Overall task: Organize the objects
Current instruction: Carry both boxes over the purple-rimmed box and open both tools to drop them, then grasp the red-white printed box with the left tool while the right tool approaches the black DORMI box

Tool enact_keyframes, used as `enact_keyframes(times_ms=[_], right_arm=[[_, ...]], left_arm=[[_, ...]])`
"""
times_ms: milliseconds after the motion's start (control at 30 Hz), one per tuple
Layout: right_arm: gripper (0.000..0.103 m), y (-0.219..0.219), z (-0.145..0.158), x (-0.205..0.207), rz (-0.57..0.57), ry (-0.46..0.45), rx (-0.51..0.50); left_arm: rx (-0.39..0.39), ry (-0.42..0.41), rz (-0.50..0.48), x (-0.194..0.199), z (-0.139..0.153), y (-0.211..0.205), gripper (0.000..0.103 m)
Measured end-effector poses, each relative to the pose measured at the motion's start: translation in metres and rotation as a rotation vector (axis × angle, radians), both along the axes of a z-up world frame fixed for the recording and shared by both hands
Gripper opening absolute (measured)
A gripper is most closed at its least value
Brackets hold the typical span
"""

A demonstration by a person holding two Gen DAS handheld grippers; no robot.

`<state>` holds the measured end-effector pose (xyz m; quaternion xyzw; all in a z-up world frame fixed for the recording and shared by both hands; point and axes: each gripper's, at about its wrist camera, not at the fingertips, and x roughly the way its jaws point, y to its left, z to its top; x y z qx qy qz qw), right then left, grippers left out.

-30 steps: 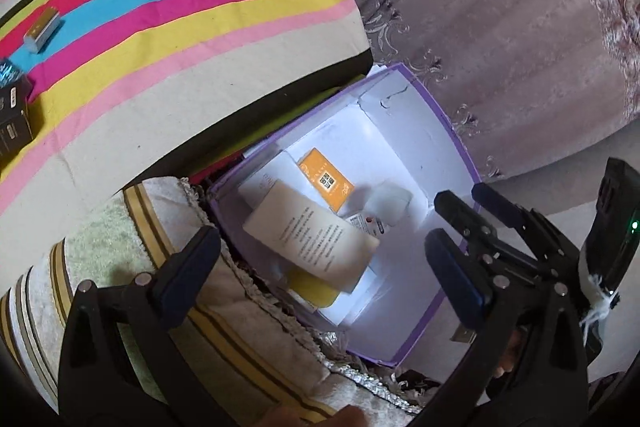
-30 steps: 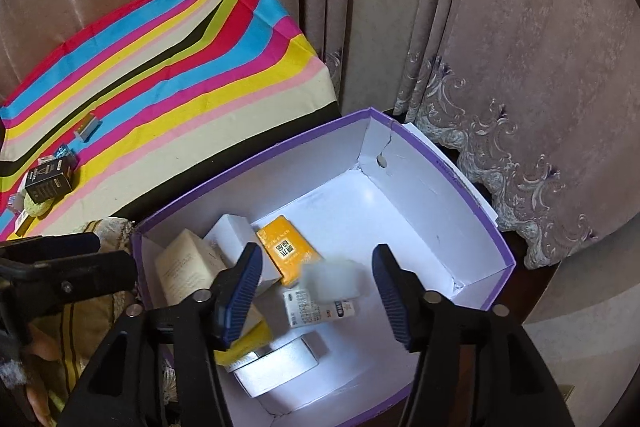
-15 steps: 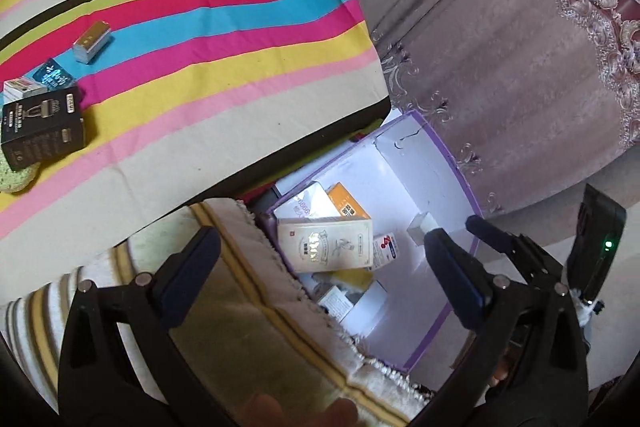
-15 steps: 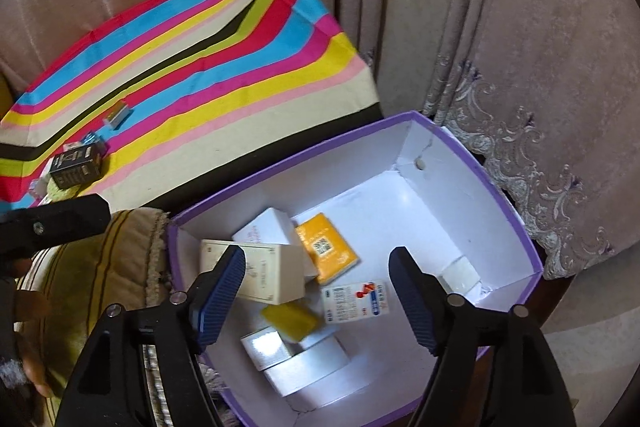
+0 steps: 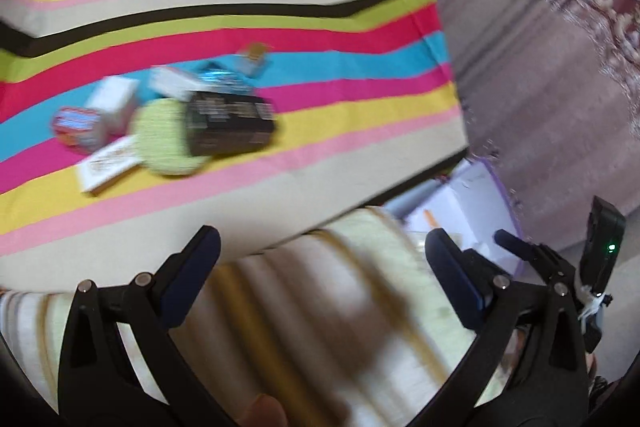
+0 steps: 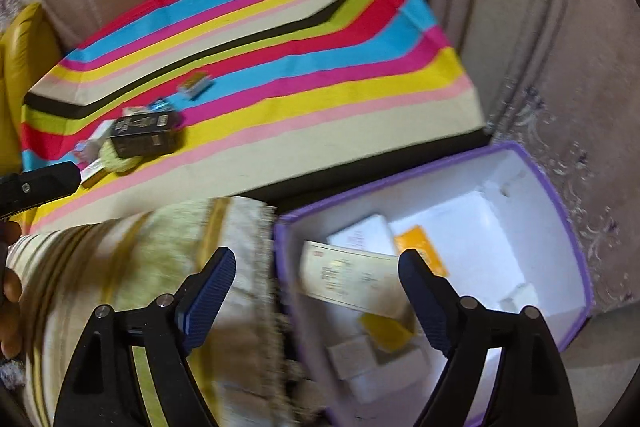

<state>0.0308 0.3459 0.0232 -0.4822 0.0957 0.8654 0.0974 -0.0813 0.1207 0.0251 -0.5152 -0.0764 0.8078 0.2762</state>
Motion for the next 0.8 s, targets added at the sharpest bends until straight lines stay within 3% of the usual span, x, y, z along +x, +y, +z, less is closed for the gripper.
enact_keyframes(times_ms=[433,600,800], right_arm=[[0.087,-0.069,0.005,-0.068,0.161,0.01,-0.049],[0.088,-0.086,-0.001,-0.1,0.188,-0.012,-0.07],[0.091,-0.098,-0.006,-0.136,0.203,-0.016,-0.107]], left_arm=[[-0.101,0.002,0.173,-0.037,-0.018,-0.108,0.102],[-0.128,-0.006,0.198,-0.061,-0.025,-0.123,0.101],[-0.193,0.01,0.153,-0.098,-0.037,-0.121,0.101]])
